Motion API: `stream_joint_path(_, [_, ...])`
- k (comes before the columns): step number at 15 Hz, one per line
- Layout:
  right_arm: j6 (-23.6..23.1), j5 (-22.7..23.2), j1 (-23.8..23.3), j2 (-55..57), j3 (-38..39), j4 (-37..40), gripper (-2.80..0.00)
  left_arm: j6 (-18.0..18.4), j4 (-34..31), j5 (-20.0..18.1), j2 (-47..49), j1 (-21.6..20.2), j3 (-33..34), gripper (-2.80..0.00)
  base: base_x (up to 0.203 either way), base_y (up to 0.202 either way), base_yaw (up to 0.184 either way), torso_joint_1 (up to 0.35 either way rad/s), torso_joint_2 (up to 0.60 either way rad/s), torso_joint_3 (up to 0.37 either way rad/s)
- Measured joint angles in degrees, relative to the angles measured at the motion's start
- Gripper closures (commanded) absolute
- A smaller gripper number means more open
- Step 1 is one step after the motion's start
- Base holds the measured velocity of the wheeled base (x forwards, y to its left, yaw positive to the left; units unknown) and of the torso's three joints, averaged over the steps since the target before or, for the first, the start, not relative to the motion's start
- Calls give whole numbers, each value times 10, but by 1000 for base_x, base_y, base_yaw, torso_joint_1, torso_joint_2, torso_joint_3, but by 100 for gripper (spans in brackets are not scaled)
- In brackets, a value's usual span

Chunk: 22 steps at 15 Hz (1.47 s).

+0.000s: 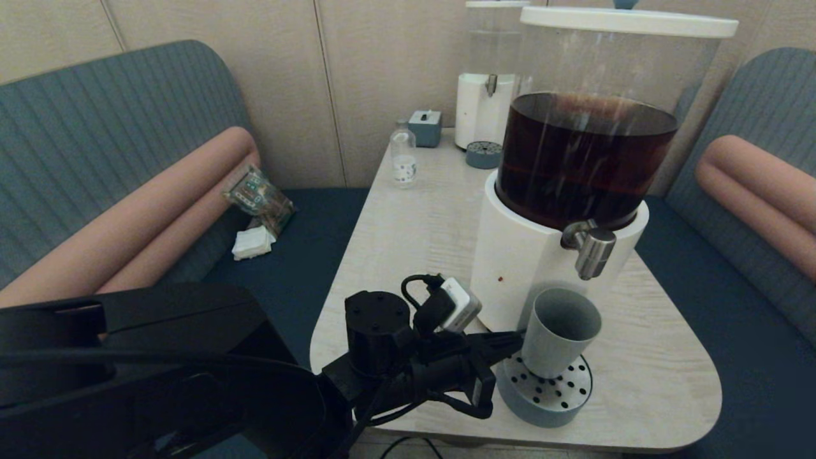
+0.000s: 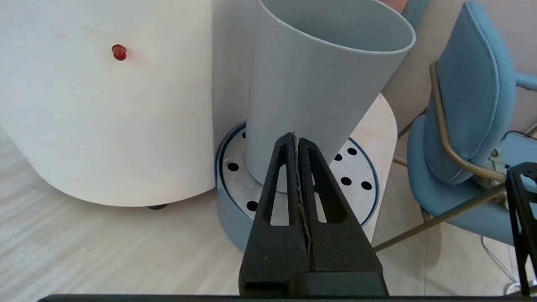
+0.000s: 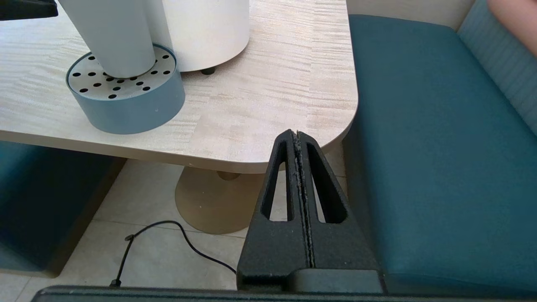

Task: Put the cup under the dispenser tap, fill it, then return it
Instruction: Place the cup next to the water dispenser

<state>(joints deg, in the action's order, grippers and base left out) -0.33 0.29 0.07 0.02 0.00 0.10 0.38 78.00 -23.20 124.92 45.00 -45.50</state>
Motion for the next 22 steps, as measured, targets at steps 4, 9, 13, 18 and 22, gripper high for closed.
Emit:
stream_joint_path(4, [0, 0, 0, 0, 0, 0, 0, 1, -1, 1, 5, 6, 0, -280, 0, 0, 0, 0, 0, 0])
stream_joint_path(9, [0, 0, 0, 0, 0, 0, 0, 1, 4, 2, 16, 15, 4, -280, 0, 0, 0, 0, 0, 0])
stream_joint_path(13, [0, 0, 0, 0, 0, 0, 0, 0, 6, 2, 19, 19, 10, -280, 0, 0, 0, 0, 0, 0])
stream_joint_path(18, [0, 0, 0, 0, 0, 0, 0, -2, 6, 4, 27, 24, 1, -280, 0, 0, 0, 0, 0, 0])
stream_joint_path(22, [0, 0, 0, 0, 0, 0, 0, -4, 5, 4, 40, 25, -20, -280, 0, 0, 0, 0, 0, 0])
